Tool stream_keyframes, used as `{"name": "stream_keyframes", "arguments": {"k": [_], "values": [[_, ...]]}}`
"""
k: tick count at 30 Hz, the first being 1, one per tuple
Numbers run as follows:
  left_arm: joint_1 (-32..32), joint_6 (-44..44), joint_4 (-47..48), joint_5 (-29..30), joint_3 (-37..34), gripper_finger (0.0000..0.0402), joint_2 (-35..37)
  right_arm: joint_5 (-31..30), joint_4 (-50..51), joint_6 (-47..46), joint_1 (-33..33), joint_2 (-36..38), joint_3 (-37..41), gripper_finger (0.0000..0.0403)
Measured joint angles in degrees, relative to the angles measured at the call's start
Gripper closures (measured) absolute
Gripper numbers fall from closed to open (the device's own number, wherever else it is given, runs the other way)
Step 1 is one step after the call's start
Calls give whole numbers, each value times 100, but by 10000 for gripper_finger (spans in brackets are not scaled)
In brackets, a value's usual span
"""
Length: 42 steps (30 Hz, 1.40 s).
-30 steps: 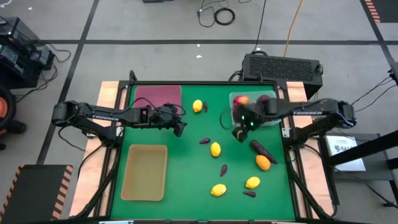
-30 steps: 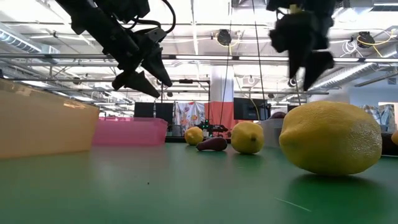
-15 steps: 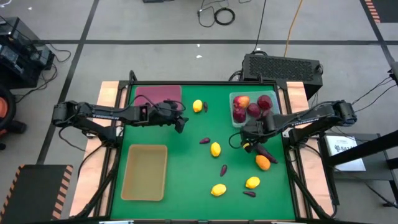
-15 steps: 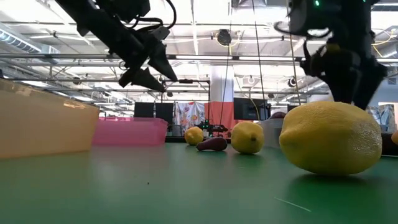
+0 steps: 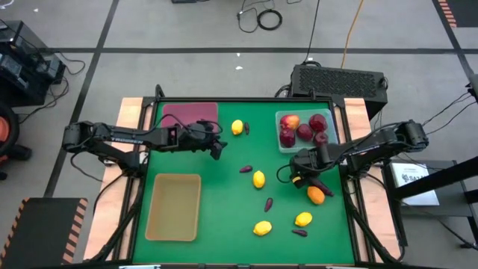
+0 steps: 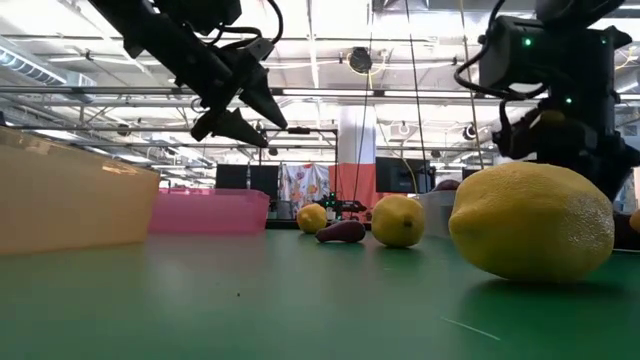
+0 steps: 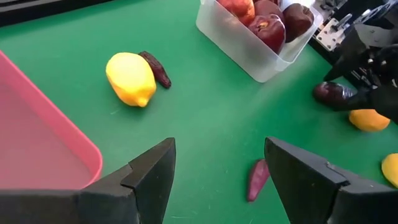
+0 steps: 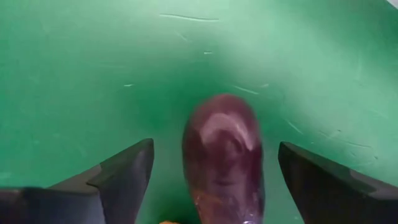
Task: Sort produce into baskets
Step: Put the eggplant into the pink bin
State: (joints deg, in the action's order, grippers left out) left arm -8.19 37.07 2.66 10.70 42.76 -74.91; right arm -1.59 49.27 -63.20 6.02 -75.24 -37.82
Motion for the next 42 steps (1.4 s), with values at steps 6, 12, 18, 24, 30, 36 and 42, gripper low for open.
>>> {"name": "stream_keyframes", "arguments": {"k": [6, 12, 18, 24, 30, 36, 42], "values": [[7, 14, 0, 0, -1, 148, 0, -2, -29, 44, -2, 0, 52, 115], [9, 22, 0, 0, -2, 148, 0, 0, -36, 122, -2, 0, 52, 165], [10, 165, -2, 0, -2, 148, 0, -4, -133, 267, -2, 0, 50, 220], [59, 169, -4, -93, -1, 148, 0, -225, -168, 438, -7, 0, -222, 246], [93, 174, -19, -155, 0, 148, 0, -517, -175, 760, -116, 0, -846, 239], [114, 182, -170, -188, -2, 148, 0, -933, -897, 1533, -236, 2, -1708, 239], [242, 143, -705, -392, -2, 148, 0, -1027, -3104, 2454, -374, 2, -2190, 239]]}}
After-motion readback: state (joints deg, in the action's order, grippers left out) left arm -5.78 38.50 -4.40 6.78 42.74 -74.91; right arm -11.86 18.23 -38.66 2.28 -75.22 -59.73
